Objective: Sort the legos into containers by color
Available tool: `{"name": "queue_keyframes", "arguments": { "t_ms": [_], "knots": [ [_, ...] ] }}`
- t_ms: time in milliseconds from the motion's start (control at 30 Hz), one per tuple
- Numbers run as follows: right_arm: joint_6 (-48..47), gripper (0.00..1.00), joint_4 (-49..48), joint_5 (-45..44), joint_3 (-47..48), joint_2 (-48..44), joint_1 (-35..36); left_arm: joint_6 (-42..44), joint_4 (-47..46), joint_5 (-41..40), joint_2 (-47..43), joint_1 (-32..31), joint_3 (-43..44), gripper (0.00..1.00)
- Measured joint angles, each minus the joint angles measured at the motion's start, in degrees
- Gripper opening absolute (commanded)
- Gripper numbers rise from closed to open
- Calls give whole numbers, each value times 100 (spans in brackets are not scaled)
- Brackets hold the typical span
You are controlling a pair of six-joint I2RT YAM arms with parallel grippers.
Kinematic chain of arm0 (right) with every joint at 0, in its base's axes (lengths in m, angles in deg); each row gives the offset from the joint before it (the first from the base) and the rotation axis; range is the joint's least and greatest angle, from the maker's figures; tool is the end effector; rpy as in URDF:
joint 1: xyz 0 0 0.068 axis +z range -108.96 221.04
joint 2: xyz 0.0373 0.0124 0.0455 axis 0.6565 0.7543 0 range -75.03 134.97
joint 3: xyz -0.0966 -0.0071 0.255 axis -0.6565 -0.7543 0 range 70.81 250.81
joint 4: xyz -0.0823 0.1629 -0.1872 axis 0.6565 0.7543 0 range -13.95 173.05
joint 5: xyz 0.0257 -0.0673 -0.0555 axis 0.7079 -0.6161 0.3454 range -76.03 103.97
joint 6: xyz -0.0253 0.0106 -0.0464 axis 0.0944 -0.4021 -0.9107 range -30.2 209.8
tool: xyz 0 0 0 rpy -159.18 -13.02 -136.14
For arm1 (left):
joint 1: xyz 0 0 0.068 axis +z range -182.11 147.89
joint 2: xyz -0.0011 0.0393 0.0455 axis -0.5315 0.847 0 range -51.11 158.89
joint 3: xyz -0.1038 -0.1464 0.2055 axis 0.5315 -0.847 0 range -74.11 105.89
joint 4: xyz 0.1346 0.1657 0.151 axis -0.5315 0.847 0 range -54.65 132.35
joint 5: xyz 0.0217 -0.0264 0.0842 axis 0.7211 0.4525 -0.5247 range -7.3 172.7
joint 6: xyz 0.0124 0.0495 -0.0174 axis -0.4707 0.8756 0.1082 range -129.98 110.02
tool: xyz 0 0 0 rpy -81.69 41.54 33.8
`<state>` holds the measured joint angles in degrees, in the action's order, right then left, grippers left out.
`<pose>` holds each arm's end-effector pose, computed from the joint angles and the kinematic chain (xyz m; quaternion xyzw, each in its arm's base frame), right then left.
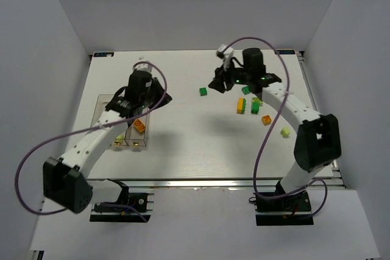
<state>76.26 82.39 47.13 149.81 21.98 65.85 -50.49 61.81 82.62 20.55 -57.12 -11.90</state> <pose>0.3534 0.1849 0.3140 -0.4106 0.7099 0.2897 0.4934 0.2512 -0.1172 0.3188 -0.1204 0.8825 -0.2455 0.3827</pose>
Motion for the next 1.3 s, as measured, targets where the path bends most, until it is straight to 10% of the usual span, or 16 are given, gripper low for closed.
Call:
{"name": "queue_keyframes", "arguments": {
  "t_ms": [133,667,1300],
  "knots": [
    [59,88,125,-17,-570,-660,-774,2,22,192,1119,-2,625,62],
    [-116,89,811,-407,-1875,-1600,-2555,538,1744,-656,6155,-610,6087,72],
    [-79,89,389,-149,-2459,-1751,-2632,507,1679,-1200,6701,-979,6199,77]
  ]
}}
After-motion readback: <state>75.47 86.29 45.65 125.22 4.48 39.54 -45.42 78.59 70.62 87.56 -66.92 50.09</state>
